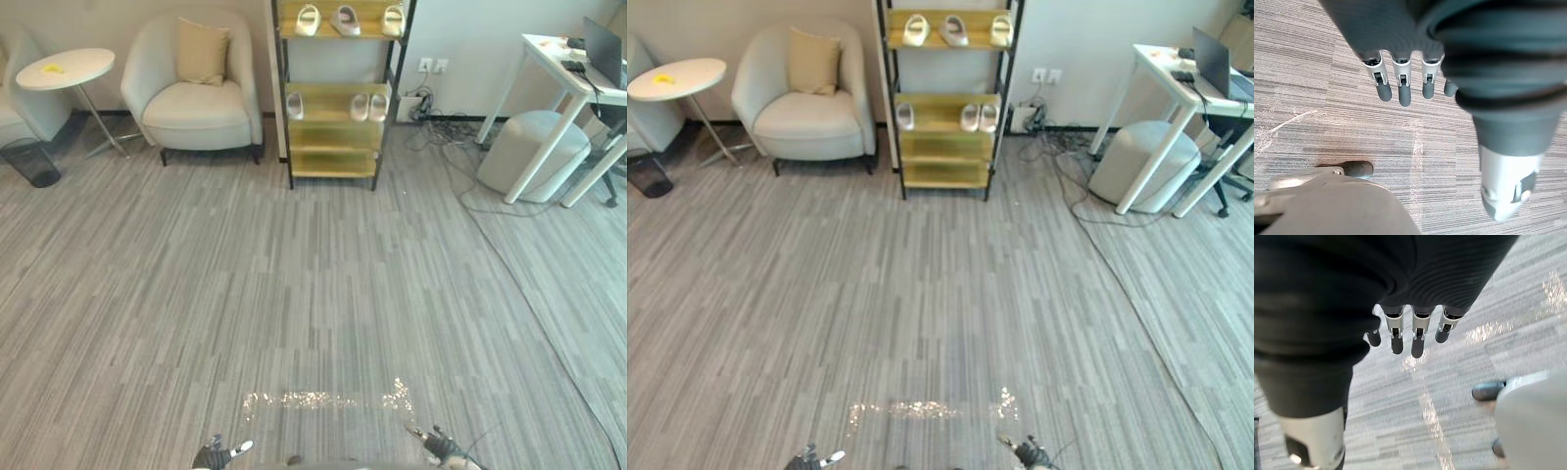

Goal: Organize the slippers on the shoe rack

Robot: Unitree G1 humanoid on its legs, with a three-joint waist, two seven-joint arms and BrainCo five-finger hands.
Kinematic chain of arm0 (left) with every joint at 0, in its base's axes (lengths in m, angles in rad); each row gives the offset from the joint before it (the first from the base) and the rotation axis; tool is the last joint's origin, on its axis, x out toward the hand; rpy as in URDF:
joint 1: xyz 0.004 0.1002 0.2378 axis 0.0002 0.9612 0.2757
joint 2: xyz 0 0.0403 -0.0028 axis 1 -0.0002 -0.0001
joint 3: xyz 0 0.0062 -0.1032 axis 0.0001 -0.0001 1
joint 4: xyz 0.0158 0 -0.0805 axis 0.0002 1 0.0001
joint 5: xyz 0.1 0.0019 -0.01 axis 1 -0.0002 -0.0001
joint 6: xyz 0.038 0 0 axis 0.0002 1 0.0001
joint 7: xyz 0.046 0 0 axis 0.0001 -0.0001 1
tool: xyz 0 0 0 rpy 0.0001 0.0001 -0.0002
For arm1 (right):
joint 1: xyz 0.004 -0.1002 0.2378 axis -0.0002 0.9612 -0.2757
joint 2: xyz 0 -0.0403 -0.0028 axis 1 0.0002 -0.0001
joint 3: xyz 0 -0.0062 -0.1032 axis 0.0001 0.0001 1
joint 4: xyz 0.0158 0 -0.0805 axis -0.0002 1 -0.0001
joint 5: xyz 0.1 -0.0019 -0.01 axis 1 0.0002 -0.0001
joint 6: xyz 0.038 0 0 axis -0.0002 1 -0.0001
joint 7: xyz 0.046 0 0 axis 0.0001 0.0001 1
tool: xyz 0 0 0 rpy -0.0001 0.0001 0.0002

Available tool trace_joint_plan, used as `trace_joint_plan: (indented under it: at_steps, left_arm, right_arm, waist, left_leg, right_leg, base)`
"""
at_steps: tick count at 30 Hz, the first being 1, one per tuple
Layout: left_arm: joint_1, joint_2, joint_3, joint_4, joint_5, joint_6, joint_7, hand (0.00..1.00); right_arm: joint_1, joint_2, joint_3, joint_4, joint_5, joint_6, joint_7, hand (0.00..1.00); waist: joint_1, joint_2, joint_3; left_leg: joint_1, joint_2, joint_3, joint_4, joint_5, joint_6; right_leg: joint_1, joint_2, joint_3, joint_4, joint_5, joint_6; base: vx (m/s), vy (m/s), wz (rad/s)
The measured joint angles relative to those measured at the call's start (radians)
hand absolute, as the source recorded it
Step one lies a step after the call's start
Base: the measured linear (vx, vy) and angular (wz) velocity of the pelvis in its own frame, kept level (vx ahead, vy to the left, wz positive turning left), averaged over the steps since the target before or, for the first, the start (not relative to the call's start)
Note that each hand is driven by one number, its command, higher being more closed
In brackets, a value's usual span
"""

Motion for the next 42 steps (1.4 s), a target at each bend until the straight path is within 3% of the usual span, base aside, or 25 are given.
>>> trace_joint_plan:
  at_steps: [30, 33, 36, 38, 40, 41, 42]
  left_arm:
    - [-0.007, -0.001, 0.001, 0.000, -0.023, -0.003, 0.002, 0.00]
    - [-0.010, 0.000, 0.012, -0.001, -0.027, -0.012, 0.002, 0.00]
    - [-0.032, 0.004, 0.022, -0.007, -0.035, -0.017, 0.002, 0.00]
    - [-0.036, 0.006, 0.024, -0.029, -0.048, -0.019, 0.002, 0.00]
    - [-0.031, -0.003, 0.039, -0.051, -0.063, -0.020, 0.002, 0.00]
    - [-0.033, -0.014, 0.059, -0.061, -0.065, -0.022, 0.002, 0.00]
    - [-0.030, -0.017, 0.068, -0.061, -0.074, -0.024, 0.003, 0.00]
  right_arm:
    - [-0.001, -0.001, 0.009, -0.001, 0.008, 0.000, -0.002, 0.00]
    - [-0.002, 0.002, 0.009, -0.003, 0.013, 0.000, -0.002, 0.00]
    - [-0.013, 0.006, 0.009, -0.007, 0.032, -0.004, -0.002, 0.00]
    - [-0.020, 0.005, 0.008, -0.007, 0.063, -0.004, -0.002, 0.00]
    - [-0.021, 0.005, 0.006, -0.022, 0.087, -0.005, -0.002, 0.00]
    - [-0.023, 0.004, 0.000, -0.028, 0.099, -0.007, -0.003, 0.00]
    - [-0.021, 0.000, -0.002, -0.027, 0.109, -0.008, -0.006, 0.00]
  waist:
    - [0.006, -0.004, 0.004]
    - [0.006, -0.010, 0.006]
    - [0.006, -0.018, 0.036]
    - [0.008, -0.018, 0.057]
    - [0.019, -0.005, 0.064]
    - [0.024, 0.002, 0.074]
    - [0.025, 0.009, 0.076]
  left_leg:
    - [-0.002, -0.002, -0.007, -0.037, 0.011, -0.001]
    - [-0.028, 0.002, 0.007, -0.009, -0.008, -0.015]
    - [-0.130, 0.017, 0.023, 0.221, -0.117, -0.040]
    - [-0.215, 0.037, 0.058, 0.449, -0.161, -0.090]
    - [-0.306, 0.075, 0.104, 0.675, -0.159, -0.091]
    - [-0.366, 0.105, 0.121, 0.794, -0.180, -0.089]
    - [-0.403, 0.124, 0.123, 0.812, -0.230, -0.066]
  right_leg:
    - [-0.011, -0.001, -0.013, -0.015, -0.004, 0.006]
    - [-0.025, 0.000, -0.013, -0.015, -0.005, 0.005]
    - [-0.020, 0.002, -0.011, -0.014, -0.012, -0.004]
    - [-0.008, 0.002, 0.004, 0.007, -0.034, -0.015]
    - [0.003, 0.005, 0.035, 0.038, -0.070, -0.039]
    - [0.018, 0.010, 0.046, 0.047, -0.081, -0.047]
    - [0.033, 0.007, 0.057, 0.053, -0.096, -0.050]
  base:
    - [-0.01, -0.014, 0.00]
    - [0.02, -0.020, -0.04]
    - [0.05, -0.039, -0.07]
    - [0.01, -0.043, -0.19]
    - [0.08, -0.023, -0.31]
    - [0.13, 0.036, -0.29]
    - [0.15, 0.052, -0.26]
